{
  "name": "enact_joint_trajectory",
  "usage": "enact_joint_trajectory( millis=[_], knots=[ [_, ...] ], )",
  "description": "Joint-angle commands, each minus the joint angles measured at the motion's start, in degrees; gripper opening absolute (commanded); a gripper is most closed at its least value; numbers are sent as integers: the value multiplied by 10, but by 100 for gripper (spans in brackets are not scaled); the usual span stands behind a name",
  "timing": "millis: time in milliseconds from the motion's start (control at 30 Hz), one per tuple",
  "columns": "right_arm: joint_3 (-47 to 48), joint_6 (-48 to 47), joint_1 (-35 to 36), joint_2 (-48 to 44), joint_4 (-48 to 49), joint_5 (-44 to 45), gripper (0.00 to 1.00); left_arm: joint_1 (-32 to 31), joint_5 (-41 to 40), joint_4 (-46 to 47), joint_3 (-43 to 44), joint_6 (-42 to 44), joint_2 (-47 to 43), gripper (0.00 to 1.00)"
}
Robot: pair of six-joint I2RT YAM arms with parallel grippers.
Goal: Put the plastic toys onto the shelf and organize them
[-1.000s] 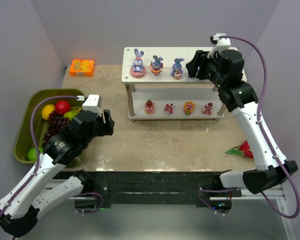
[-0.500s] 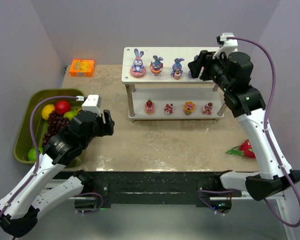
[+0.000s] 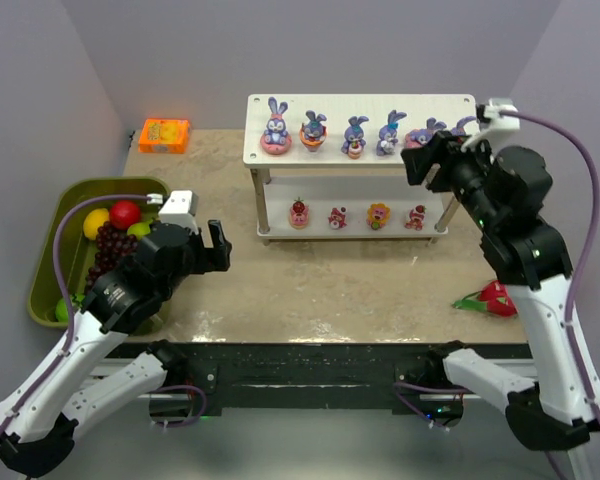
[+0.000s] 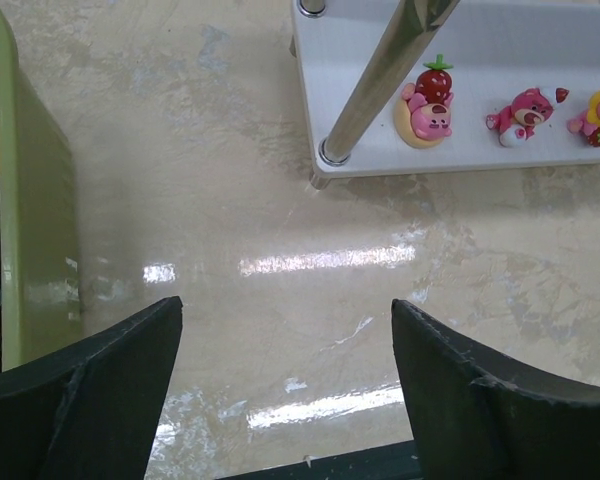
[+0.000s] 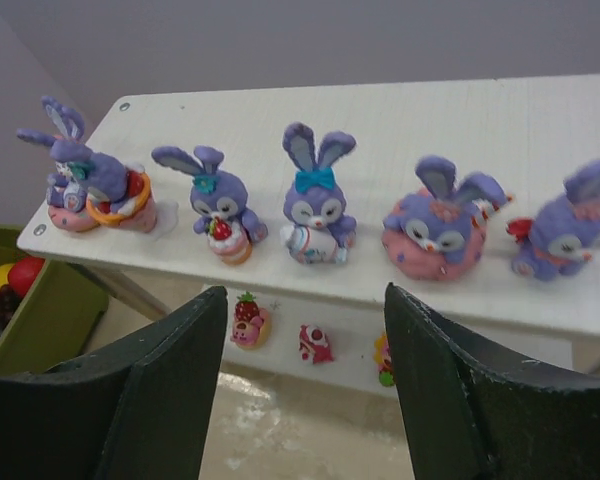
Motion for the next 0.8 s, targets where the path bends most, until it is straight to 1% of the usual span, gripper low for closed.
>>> enact_joint_trajectory(
  millis=[0, 67, 200, 233, 267, 400, 467, 600, 767],
  knots=[
    [-77, 68, -1, -103, -41, 74, 70, 2, -20, -1, 2, -21, -4, 95],
    [-115, 90, 0, -129, -59, 82, 70, 1, -23, -2, -3, -21, -5, 99],
    [-167, 106, 0, -187, -84, 80, 75, 2, -9, 10, -9, -12, -10, 100],
    [-175, 106, -1, -216, -86, 82, 83, 1, -4, 20, -11, -8, -14, 100],
    [-189, 108, 0, -231, -95, 95, 88, 2, 3, 23, -14, -5, -21, 99],
    [-213, 109, 0, -291, -121, 124, 99, 1, 8, 35, -20, -2, -40, 100],
    [-228, 111, -1, -310, -141, 132, 99, 1, 6, 36, -22, 1, -49, 99],
    [-244, 125, 0, -325, -162, 182, 99, 1, 14, 44, -26, 10, -61, 100],
    [-257, 127, 0, -340, -158, 192, 99, 1, 14, 39, -22, 17, -74, 100]
  ],
)
